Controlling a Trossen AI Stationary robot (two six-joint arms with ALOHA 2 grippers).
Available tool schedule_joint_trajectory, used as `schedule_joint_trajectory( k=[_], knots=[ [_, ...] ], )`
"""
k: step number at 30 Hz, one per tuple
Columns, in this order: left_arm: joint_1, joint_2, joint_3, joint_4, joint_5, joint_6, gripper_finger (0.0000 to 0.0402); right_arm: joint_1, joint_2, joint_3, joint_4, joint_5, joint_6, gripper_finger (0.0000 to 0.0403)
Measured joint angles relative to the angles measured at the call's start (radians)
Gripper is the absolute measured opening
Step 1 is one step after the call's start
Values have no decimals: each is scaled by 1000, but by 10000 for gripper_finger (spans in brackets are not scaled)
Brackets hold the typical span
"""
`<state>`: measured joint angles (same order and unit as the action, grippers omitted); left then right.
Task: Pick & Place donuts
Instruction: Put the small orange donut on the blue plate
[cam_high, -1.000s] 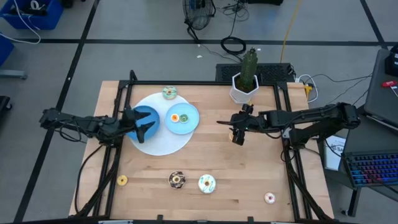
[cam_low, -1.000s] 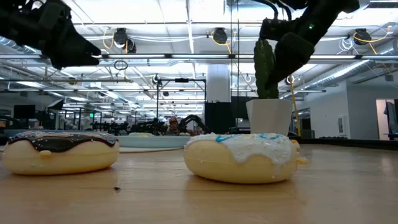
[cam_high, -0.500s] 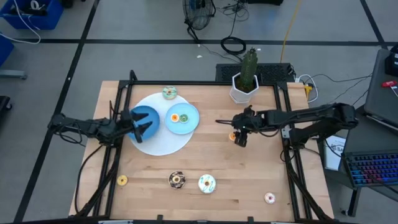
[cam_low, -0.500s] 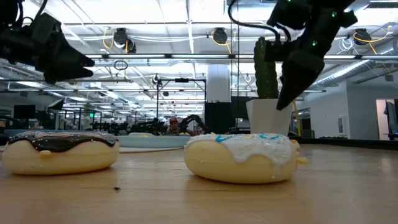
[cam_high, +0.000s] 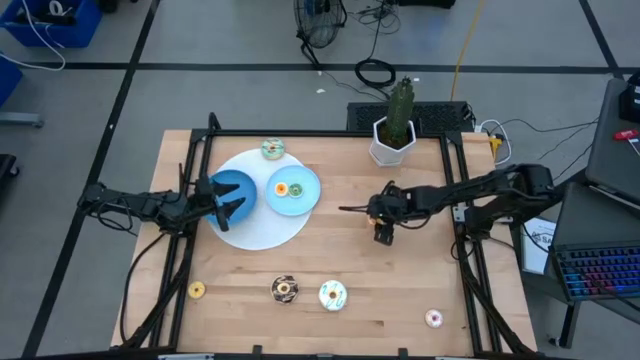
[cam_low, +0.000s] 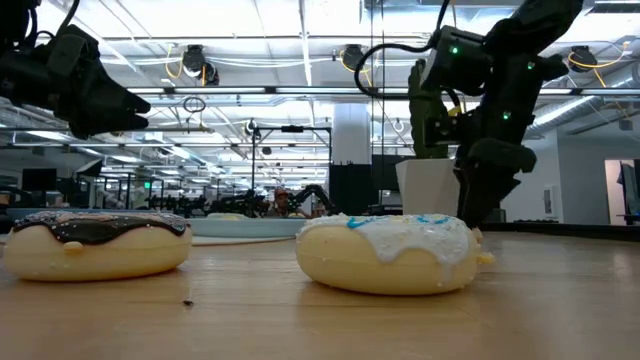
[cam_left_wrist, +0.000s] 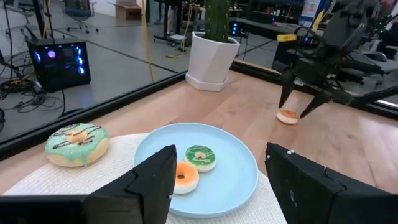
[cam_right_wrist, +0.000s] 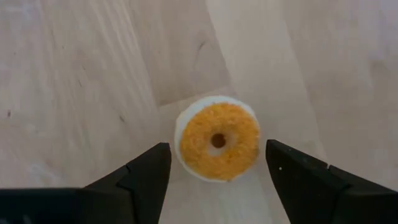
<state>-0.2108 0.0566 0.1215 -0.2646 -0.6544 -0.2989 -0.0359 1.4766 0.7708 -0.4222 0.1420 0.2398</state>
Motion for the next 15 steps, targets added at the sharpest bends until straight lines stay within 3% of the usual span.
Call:
schedule_joint_trajectory(
  k=[7, 15],
  knots=[
    [0, 0, 0, 0, 0, 6, 243, 5, 11, 0, 22, -14, 29, 277],
    [0, 2, 0, 1, 0, 30, 243, -4, 33, 0, 33, -14, 10, 268]
  ],
)
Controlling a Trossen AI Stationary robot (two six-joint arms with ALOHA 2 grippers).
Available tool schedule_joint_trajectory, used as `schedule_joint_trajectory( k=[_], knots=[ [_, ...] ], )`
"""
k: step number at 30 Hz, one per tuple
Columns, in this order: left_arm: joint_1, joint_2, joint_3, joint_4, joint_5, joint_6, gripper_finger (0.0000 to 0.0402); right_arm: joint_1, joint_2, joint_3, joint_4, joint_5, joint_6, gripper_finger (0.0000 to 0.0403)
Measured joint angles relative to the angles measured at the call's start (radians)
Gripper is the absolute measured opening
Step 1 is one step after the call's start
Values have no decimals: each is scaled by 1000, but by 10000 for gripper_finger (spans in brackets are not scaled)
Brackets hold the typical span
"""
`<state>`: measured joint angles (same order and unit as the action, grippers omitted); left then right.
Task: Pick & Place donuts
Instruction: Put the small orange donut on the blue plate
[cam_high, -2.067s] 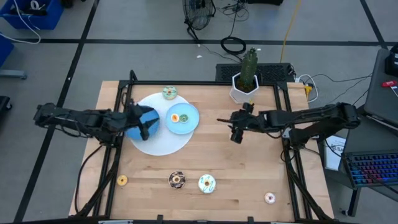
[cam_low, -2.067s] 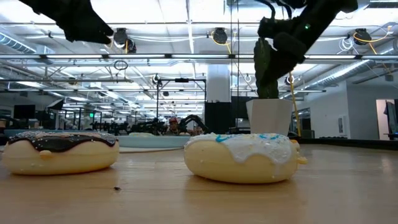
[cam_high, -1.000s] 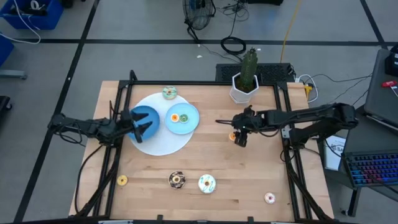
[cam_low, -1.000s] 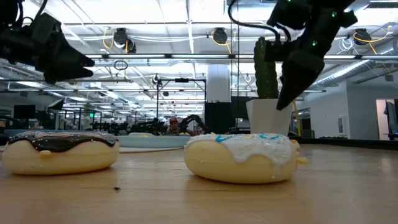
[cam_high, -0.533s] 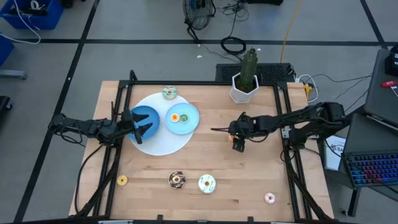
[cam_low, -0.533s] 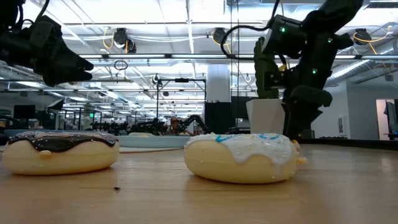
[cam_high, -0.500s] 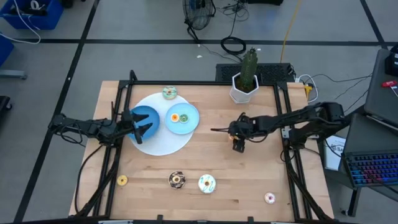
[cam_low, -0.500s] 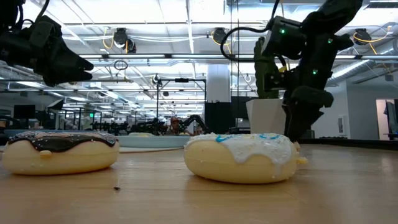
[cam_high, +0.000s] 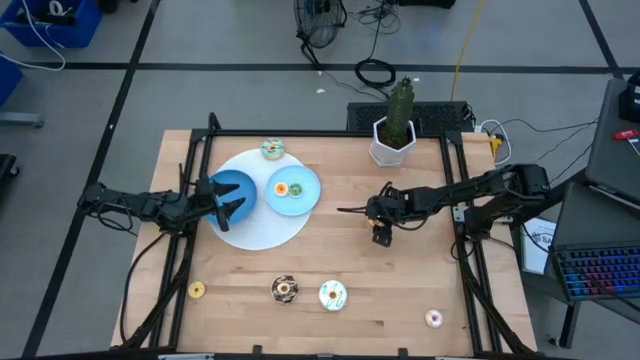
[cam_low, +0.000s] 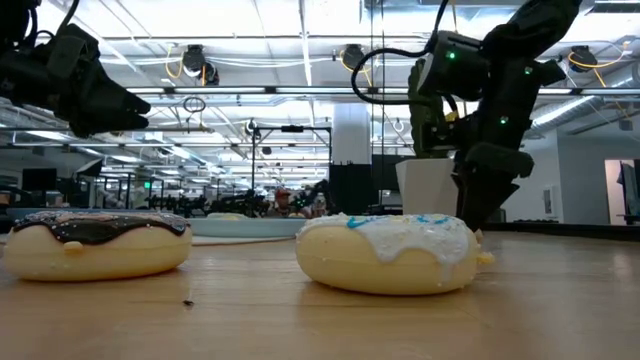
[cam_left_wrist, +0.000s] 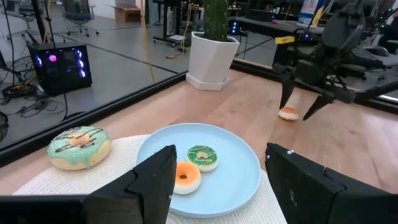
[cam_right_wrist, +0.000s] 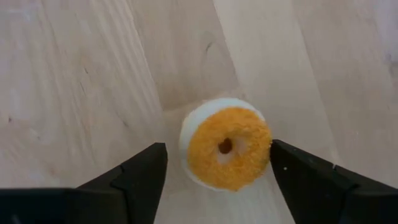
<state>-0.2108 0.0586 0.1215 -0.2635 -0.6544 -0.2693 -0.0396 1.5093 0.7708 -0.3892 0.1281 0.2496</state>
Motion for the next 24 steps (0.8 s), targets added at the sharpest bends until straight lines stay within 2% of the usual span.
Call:
schedule_joint_trajectory(
  k=[16, 24],
  knots=[
    [0, 1, 0, 12, 3, 5, 243, -30, 25, -1, 29, 1, 0, 256],
    [0, 1, 0, 11, 8, 4, 243, -29, -45, 0, 1, 3, 26, 260]
  ],
)
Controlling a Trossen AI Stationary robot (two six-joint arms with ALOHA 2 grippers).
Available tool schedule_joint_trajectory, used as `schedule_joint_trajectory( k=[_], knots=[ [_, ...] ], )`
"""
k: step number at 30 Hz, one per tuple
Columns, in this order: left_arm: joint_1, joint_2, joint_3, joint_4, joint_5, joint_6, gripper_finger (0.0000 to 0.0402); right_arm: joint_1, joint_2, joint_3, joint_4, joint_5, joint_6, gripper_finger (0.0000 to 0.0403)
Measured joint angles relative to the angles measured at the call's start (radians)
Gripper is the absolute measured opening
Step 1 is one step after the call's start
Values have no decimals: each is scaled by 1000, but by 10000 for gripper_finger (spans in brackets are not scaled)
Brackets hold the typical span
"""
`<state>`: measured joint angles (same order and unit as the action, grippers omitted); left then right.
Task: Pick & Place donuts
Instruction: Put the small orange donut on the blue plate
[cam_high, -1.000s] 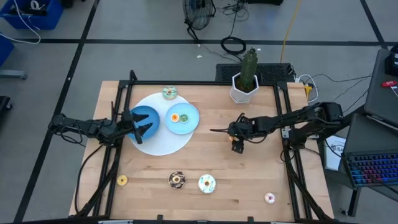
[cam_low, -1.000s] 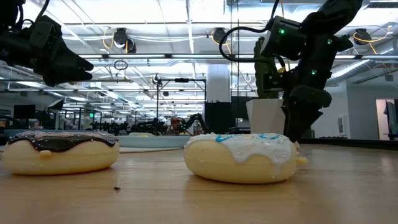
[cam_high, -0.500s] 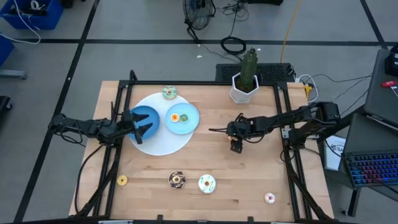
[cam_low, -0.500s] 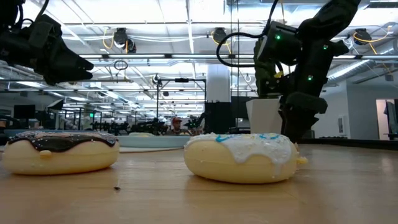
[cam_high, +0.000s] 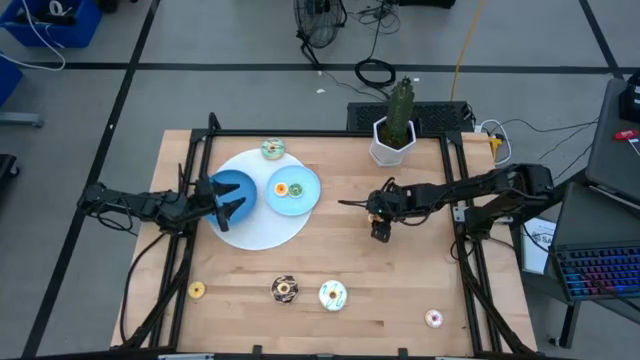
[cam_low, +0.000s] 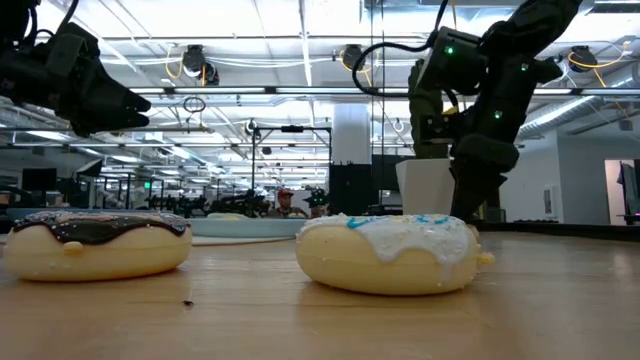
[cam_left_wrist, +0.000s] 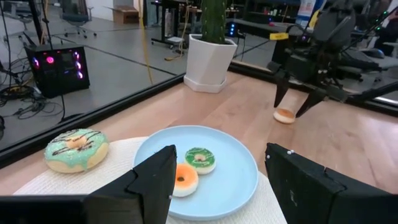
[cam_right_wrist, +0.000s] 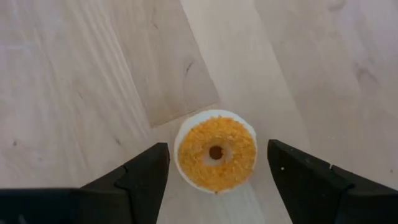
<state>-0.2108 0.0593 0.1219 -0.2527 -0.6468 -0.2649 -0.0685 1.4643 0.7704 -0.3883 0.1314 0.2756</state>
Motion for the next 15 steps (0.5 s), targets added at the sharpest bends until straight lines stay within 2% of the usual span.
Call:
schedule_joint_trajectory(
  k=[7, 15],
  knots=[
    [0, 0, 0, 3, 0, 0, 243, -3, -1, 0, -46, -2, -12, 264],
    [0, 0, 0, 3, 1, -1, 243, -10, 24, 0, -4, 0, -2, 299]
  ],
)
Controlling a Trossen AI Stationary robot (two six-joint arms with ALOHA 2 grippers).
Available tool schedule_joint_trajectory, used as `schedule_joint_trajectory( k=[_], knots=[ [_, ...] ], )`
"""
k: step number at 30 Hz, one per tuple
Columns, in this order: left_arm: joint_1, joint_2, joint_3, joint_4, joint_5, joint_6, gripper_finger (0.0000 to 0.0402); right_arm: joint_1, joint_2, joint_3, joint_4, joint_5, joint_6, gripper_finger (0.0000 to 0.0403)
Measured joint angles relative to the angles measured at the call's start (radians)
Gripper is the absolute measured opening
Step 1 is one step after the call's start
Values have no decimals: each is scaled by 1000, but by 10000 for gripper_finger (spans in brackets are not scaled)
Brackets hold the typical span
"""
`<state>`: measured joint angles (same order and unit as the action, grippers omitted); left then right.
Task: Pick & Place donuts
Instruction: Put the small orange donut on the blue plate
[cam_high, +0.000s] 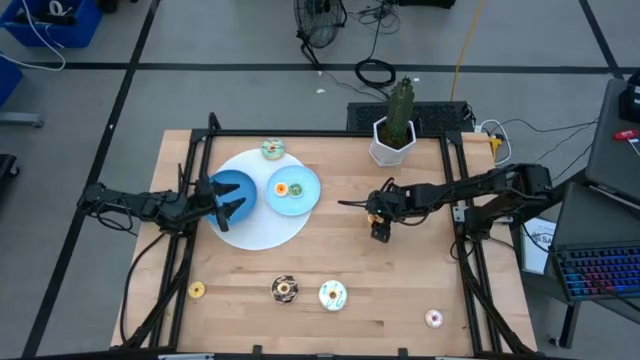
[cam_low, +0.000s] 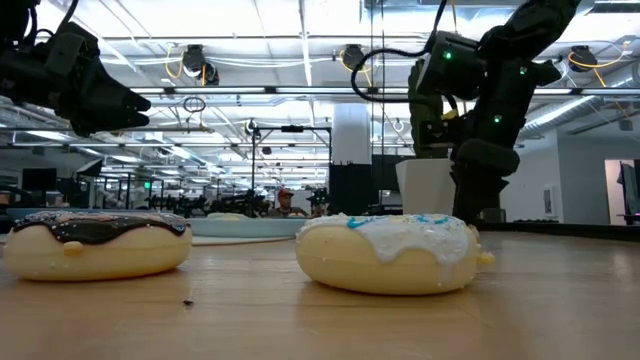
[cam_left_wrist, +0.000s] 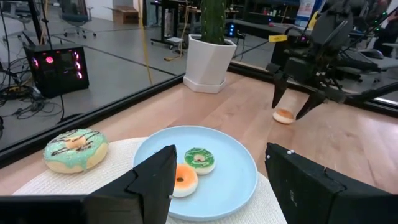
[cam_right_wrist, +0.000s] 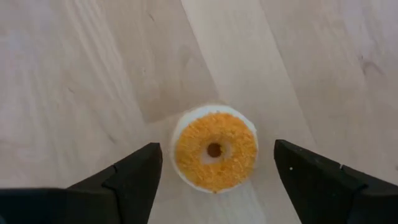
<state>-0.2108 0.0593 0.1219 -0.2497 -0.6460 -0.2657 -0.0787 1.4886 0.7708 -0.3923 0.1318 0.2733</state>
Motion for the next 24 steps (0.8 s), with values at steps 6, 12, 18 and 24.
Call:
schedule_joint_trajectory(
  k=[6, 12, 18, 24],
  knots=[
    [0, 0, 0, 0, 0, 0, 243, -33, 52, -1, 16, -4, -23, 308],
    [0, 0, 0, 1, 0, 0, 243, -43, 58, 0, 27, -4, -27, 300],
    [0, 0, 0, 1, 0, 0, 243, -43, 57, 0, 29, -4, -25, 280],
    [0, 0, 0, 0, 0, 0, 243, -42, 57, 0, 29, -4, -24, 247]
  ],
)
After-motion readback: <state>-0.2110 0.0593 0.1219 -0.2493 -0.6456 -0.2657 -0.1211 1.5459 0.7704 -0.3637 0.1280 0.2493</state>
